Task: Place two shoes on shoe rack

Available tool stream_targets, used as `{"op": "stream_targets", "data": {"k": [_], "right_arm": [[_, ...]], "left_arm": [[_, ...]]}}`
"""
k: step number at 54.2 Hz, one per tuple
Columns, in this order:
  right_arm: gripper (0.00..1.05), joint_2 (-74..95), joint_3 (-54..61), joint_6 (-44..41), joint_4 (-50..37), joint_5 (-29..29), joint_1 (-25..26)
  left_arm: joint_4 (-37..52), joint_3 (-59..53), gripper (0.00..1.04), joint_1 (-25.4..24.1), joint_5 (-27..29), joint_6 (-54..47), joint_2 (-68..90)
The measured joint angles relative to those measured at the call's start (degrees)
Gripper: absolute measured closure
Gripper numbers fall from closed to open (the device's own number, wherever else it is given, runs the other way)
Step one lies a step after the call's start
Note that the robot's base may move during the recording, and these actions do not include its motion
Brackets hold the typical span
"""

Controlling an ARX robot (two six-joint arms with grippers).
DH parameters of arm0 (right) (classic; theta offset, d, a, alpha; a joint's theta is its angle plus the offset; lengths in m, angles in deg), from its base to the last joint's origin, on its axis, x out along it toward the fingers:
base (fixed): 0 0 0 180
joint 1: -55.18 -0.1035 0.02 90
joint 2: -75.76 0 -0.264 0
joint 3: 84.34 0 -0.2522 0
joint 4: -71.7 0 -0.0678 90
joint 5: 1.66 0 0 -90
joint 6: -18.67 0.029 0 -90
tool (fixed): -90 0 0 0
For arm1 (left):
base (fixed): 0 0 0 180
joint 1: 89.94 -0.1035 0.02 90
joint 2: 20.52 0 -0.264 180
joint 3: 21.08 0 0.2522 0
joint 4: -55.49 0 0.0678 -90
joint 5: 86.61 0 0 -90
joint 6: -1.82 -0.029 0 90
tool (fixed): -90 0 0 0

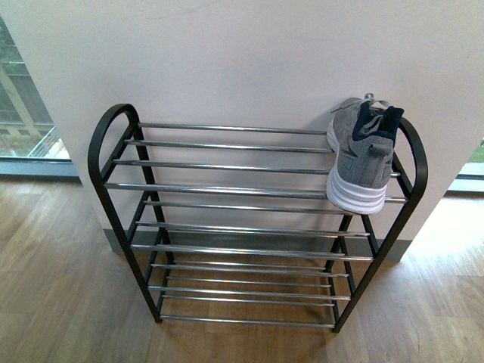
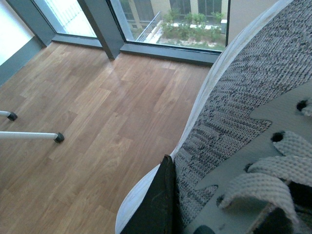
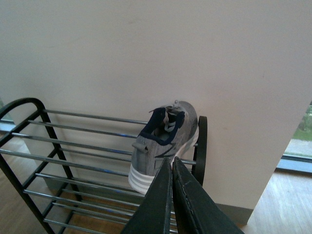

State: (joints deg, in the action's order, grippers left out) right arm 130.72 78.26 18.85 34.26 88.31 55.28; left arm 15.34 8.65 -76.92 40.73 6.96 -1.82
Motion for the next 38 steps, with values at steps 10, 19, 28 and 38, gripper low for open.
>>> {"op": "stream_targets", "data": {"k": [10, 19, 28, 38], "right_arm": [[1.03, -7.4, 2.2, 0.0, 6.0, 0.0, 0.0], [1.03, -13.5, 2.4, 0.0, 11.3, 0.0, 0.0], [1.03, -19.4, 2.5, 0.0, 16.5, 0.0, 0.0], [1.03, -26.4, 2.5, 0.0, 22.9, 0.0, 0.0]], "left_arm": [[0.0, 0.0, 1.03, 0.0, 0.0, 0.0, 0.0], [0.0, 0.0, 1.03, 0.0, 0.0, 0.0, 0.0], [0.0, 0.0, 1.03, 0.0, 0.0, 0.0, 0.0], [0.0, 0.0, 1.03, 0.0, 0.0, 0.0, 0.0]]}}
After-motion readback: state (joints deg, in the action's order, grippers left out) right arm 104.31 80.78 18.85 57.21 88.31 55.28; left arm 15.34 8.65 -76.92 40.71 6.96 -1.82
